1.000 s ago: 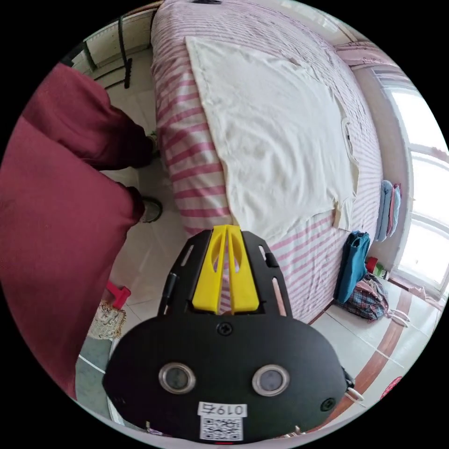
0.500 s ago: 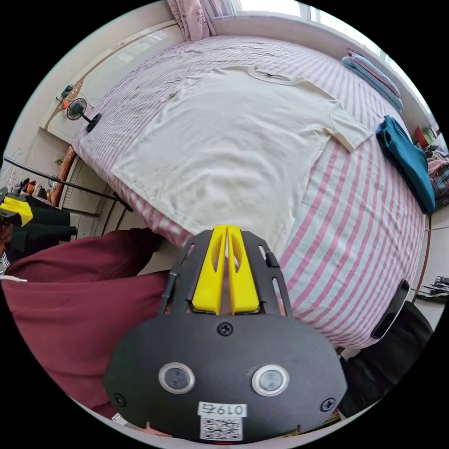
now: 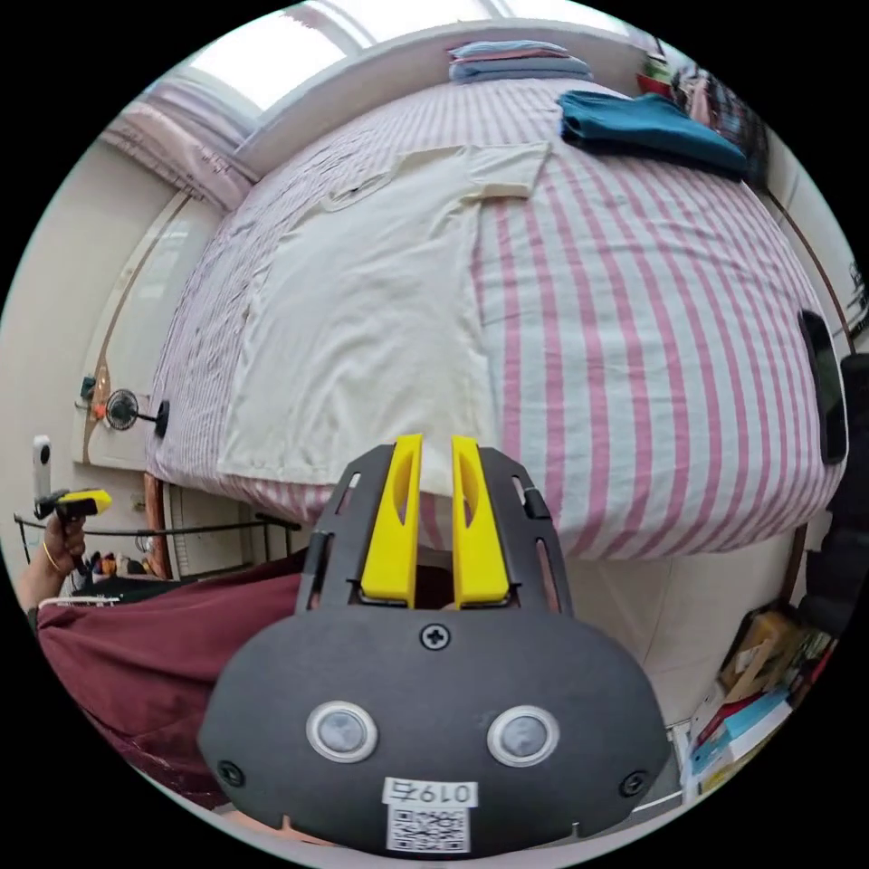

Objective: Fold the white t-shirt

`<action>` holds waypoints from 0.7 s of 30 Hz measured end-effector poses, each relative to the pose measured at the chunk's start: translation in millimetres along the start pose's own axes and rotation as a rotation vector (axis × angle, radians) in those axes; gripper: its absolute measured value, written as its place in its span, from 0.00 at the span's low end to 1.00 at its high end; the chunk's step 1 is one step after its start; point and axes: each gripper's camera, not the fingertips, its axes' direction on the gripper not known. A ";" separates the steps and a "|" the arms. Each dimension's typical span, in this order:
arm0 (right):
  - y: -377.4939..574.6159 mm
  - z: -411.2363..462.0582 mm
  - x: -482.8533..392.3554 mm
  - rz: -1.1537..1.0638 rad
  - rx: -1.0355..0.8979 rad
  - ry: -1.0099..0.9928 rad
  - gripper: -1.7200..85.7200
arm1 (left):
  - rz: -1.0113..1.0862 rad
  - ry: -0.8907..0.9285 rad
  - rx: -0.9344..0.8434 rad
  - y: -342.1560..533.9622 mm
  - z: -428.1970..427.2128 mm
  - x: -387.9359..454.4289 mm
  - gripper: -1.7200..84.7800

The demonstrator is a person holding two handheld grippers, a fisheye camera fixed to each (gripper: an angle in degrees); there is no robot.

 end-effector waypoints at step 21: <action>62.2 -55.3 73.0 0.148 -0.107 -0.037 0.01 | 0.023 0.002 -0.039 37.8 -43.7 40.2 0.03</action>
